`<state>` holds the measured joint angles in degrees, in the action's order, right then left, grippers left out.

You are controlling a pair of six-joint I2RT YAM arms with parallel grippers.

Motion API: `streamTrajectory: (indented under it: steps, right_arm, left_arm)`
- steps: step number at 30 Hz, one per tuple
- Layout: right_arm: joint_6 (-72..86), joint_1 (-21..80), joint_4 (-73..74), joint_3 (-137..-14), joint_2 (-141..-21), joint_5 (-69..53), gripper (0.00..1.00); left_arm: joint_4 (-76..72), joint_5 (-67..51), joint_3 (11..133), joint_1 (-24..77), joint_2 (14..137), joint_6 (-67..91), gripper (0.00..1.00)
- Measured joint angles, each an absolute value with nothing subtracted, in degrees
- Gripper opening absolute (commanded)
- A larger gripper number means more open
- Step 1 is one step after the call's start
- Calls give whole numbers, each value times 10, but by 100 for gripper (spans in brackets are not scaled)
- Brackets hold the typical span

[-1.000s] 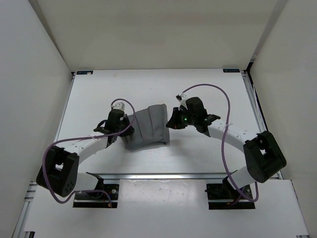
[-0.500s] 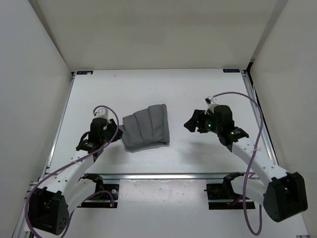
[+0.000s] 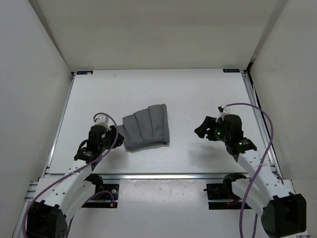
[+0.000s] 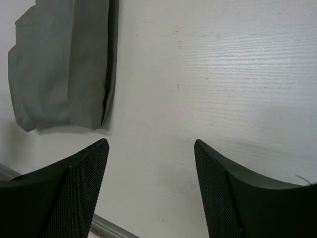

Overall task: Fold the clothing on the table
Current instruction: Fold the skirt

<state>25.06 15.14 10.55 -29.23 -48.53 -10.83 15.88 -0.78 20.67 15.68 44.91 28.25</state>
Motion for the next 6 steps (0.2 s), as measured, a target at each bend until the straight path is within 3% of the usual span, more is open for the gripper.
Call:
streamTrajectory:
  steps: [3, 6]
  right_arm:
    - [251, 149, 105, -292, -496, -111, 75]
    - [251, 149, 105, -292, -508, -114, 75]
  left_arm:
    - [150, -13, 205, 153, 423, 282, 45]
    - [145, -30, 205, 136, 428, 279, 42]
